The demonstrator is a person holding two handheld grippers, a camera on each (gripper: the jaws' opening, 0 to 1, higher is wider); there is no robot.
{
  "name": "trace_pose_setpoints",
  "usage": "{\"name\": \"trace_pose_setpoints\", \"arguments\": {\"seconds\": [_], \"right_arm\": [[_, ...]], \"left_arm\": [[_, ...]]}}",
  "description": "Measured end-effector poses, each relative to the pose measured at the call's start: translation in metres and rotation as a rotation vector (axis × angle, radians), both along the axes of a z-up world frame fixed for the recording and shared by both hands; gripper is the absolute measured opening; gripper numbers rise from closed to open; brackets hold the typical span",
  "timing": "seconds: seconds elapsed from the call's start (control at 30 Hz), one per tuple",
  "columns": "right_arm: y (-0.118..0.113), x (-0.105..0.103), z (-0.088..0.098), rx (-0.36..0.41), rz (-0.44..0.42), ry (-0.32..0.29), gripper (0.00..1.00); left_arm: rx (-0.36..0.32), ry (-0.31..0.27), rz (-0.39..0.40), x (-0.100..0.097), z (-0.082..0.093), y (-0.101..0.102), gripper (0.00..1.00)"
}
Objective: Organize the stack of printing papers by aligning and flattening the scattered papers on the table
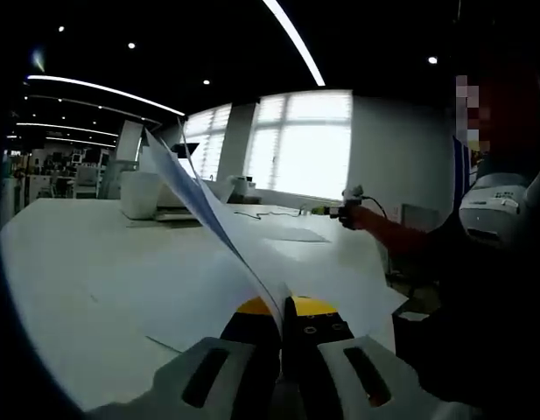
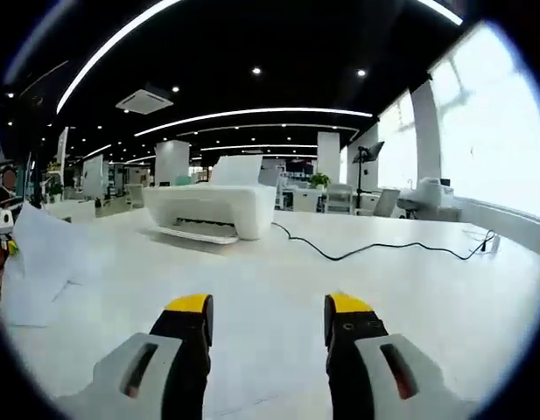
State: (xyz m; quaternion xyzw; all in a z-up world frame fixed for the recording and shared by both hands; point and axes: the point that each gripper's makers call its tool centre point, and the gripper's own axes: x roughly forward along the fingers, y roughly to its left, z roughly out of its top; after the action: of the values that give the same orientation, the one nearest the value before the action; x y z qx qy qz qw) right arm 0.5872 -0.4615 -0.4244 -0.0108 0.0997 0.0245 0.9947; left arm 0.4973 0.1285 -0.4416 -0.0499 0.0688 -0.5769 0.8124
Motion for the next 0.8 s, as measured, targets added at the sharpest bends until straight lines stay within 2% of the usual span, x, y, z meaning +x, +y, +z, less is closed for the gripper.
{"name": "trace_pose_setpoints", "arguments": {"seconds": [0.13, 0.4, 0.5, 0.8], "right_arm": [[-0.008, 0.005, -0.008, -0.005, -0.024, 0.011, 0.6], [-0.022, 0.013, -0.033, 0.01, -0.059, 0.058, 0.68], [-0.027, 0.017, -0.042, -0.009, -0.08, 0.079, 0.73], [-0.027, 0.024, -0.064, -0.047, -0.095, 0.151, 0.75]], "left_arm": [[0.0, 0.0, 0.0, -0.001, 0.0, -0.001, 0.07], [0.002, 0.002, 0.001, -0.001, 0.0, -0.001, 0.07], [0.002, 0.002, 0.001, 0.0, 0.0, -0.001, 0.07], [0.001, 0.0, -0.001, 0.001, 0.0, 0.001, 0.07]]}}
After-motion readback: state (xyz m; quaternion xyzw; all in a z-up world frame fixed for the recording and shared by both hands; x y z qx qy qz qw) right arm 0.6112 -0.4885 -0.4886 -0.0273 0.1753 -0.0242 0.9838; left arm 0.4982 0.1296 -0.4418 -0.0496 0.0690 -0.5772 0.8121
